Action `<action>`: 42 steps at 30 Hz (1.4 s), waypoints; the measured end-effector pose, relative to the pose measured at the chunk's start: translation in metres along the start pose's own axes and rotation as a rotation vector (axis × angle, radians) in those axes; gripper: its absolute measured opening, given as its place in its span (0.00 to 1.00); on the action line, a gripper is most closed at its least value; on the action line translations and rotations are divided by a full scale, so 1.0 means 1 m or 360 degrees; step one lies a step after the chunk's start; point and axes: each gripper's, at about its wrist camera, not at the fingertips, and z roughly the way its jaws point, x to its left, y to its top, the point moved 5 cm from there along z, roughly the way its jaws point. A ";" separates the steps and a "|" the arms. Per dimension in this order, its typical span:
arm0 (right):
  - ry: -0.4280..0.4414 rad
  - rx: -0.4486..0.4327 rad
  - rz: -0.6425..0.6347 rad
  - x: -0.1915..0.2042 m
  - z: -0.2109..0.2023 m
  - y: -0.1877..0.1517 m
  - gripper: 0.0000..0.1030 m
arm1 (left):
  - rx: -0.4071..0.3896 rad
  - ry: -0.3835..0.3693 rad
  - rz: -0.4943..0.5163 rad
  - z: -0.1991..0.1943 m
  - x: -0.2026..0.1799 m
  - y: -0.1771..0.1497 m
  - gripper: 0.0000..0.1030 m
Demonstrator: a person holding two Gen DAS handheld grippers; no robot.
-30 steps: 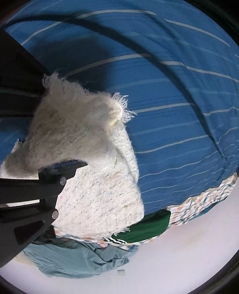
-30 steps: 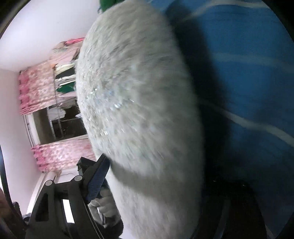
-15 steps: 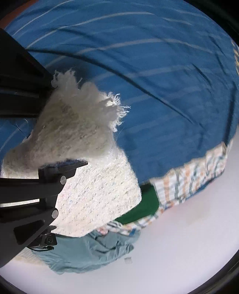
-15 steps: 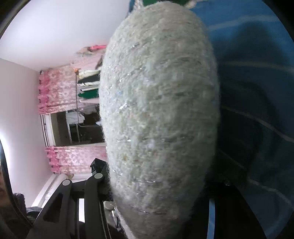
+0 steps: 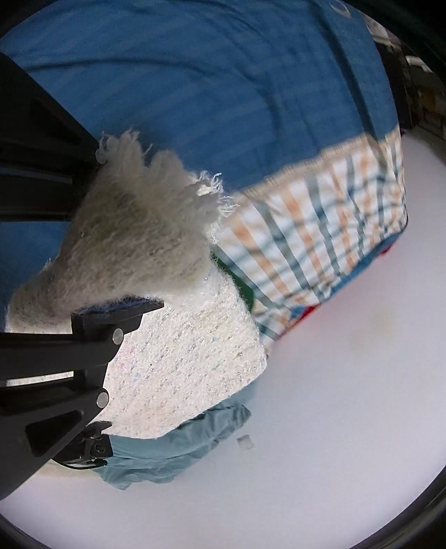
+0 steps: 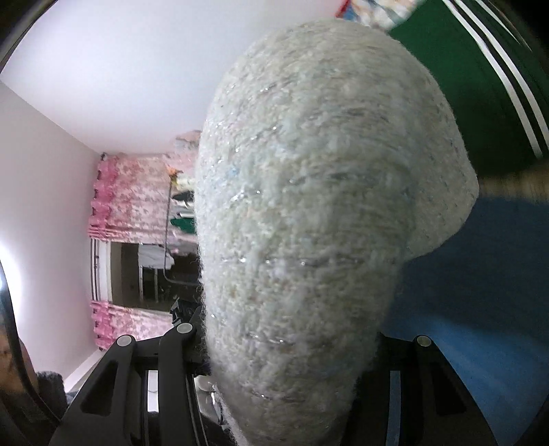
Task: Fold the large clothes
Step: 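Grasp the folded cardigan with both tools and lift it, then place the folded cardigan onto the green garment and release both tools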
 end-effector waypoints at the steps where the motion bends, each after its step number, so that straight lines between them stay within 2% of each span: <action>1: 0.0004 -0.0010 -0.0028 0.003 0.002 0.025 0.50 | -0.0006 -0.0006 0.0006 0.008 -0.003 0.008 0.18; 6: 0.0019 -0.0029 -0.0075 -0.015 0.005 0.129 0.50 | -0.0003 -0.0012 0.0043 0.104 -0.022 0.049 0.18; 9: -0.0005 -0.0048 -0.0051 -0.052 -0.001 0.185 0.50 | 0.0059 -0.0005 0.0030 0.174 -0.017 0.054 0.18; 12: -0.0043 -0.0054 0.0057 -0.112 -0.012 0.229 0.50 | 0.0158 0.0023 0.0038 0.235 -0.011 0.045 0.18; 14: -0.0106 -0.0056 0.0116 -0.143 -0.021 0.243 0.50 | 0.0208 0.0037 0.0066 0.259 -0.011 0.036 0.19; 16: -0.0116 -0.0059 0.0143 -0.163 -0.030 0.250 0.50 | 0.0207 0.0046 0.0136 0.268 -0.014 0.029 0.20; 19: -0.0107 -0.0068 0.0177 -0.173 -0.033 0.249 0.52 | 0.0198 0.0090 0.0218 0.267 -0.016 0.029 0.25; 21: -0.0188 -0.0084 0.0181 -0.165 -0.029 0.243 0.57 | 0.0206 0.0138 0.0254 0.265 -0.014 0.030 0.29; 22: -0.0277 -0.0086 0.0166 -0.166 -0.031 0.239 0.63 | 0.0211 0.0172 0.0286 0.263 -0.014 0.031 0.31; 24: -0.0483 -0.0111 0.0121 -0.149 -0.030 0.233 0.69 | 0.0210 0.0286 0.0377 0.255 -0.016 0.030 0.42; 25: -0.0635 -0.0126 0.0087 -0.141 -0.031 0.229 0.78 | 0.0204 0.0332 0.0407 0.257 -0.016 0.033 0.51; 27: -0.0947 -0.0180 -0.0008 -0.122 -0.035 0.223 0.79 | 0.0178 0.0452 0.0521 0.249 -0.022 0.033 0.62; 29: -0.1292 -0.0242 -0.0114 -0.100 -0.040 0.210 0.82 | 0.0146 0.0611 0.0663 0.241 -0.030 0.030 0.80; 30: -0.1432 -0.0266 -0.0149 -0.097 -0.044 0.205 0.83 | 0.0133 0.0688 0.0754 0.235 -0.036 0.027 0.82; 31: -0.1631 -0.0283 -0.0184 -0.087 -0.044 0.196 0.87 | 0.0122 0.0744 0.0819 0.232 -0.040 0.025 0.85; 33: -0.1864 -0.0316 -0.0211 -0.071 -0.039 0.177 0.88 | 0.0109 0.0809 0.0923 0.222 -0.047 0.020 0.93; 34: -0.1947 -0.0319 -0.0214 -0.063 -0.035 0.168 0.88 | 0.0111 0.0828 0.0968 0.215 -0.051 0.016 0.99; 37: -0.2135 -0.0335 -0.0231 -0.057 -0.038 0.131 0.88 | 0.0079 0.0871 0.1074 0.187 -0.067 0.006 1.00; 40: -0.2204 -0.0391 -0.0241 -0.044 -0.043 0.088 0.89 | 0.0077 0.0874 0.1147 0.152 -0.086 -0.004 1.00; 42: -0.2240 -0.0416 -0.0253 -0.003 -0.030 0.065 0.89 | 0.0088 0.0867 0.1157 0.133 -0.096 -0.007 1.00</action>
